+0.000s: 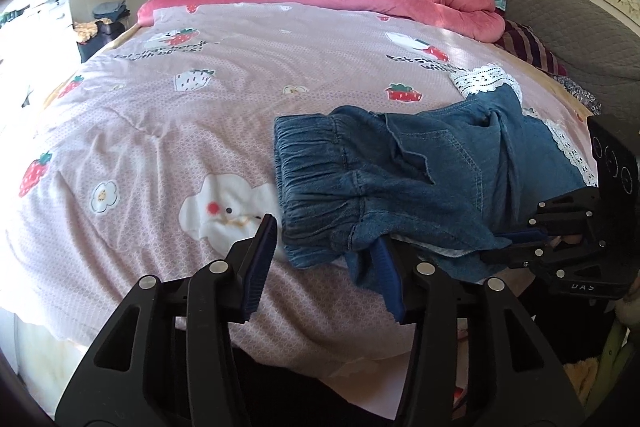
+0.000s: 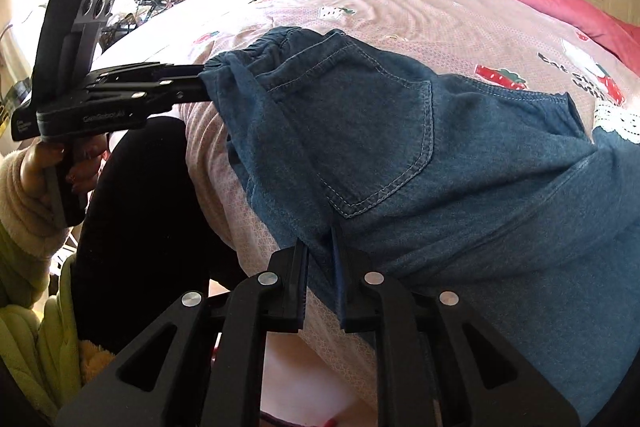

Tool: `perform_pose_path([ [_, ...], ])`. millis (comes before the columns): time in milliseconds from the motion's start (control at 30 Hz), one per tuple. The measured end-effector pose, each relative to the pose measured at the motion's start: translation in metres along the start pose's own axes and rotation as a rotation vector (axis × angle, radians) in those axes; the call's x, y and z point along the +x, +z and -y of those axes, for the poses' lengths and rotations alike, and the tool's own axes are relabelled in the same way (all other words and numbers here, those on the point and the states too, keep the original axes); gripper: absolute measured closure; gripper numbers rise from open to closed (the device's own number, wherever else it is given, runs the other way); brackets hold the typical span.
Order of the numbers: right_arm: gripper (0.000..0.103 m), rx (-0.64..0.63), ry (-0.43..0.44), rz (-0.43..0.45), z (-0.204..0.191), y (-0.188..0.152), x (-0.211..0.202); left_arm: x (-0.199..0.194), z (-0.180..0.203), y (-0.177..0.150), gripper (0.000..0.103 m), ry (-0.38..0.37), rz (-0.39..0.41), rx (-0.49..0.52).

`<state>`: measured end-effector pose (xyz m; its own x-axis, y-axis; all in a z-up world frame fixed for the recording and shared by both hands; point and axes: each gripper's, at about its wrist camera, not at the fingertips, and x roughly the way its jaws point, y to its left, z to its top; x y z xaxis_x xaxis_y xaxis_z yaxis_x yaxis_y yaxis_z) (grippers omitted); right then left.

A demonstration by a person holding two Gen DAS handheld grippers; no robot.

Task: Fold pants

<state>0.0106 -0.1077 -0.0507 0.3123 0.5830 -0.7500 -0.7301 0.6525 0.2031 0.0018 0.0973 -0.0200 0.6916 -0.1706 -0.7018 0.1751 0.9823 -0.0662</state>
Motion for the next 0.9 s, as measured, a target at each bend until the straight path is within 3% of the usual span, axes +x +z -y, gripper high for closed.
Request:
perform_pose_path([
  [300, 0.076, -0.001, 0.016, 0.015, -0.003, -0.002, 0.004, -0.018, -0.005, -0.008, 0.052, 0.027, -0.019, -0.028],
  [467, 0.069, 0.018, 0.031, 0.007, 0.000, -0.003, 0.007, -0.029, -0.014, -0.012, 0.051, 0.086, -0.018, -0.059],
  [633, 0.064, 0.021, 0.046, 0.004, 0.001, -0.005, 0.009, -0.046, -0.012, 0.002, 0.051, 0.047, 0.039, -0.086],
  [800, 0.064, 0.032, 0.046, -0.010, -0.001, -0.004, 0.011, -0.037, 0.032, 0.029, 0.051, -0.061, 0.065, -0.019],
  [900, 0.064, 0.038, 0.051, -0.012, -0.001, -0.006, 0.007, -0.024, 0.055, 0.032, 0.061, -0.083, 0.057, 0.038],
])
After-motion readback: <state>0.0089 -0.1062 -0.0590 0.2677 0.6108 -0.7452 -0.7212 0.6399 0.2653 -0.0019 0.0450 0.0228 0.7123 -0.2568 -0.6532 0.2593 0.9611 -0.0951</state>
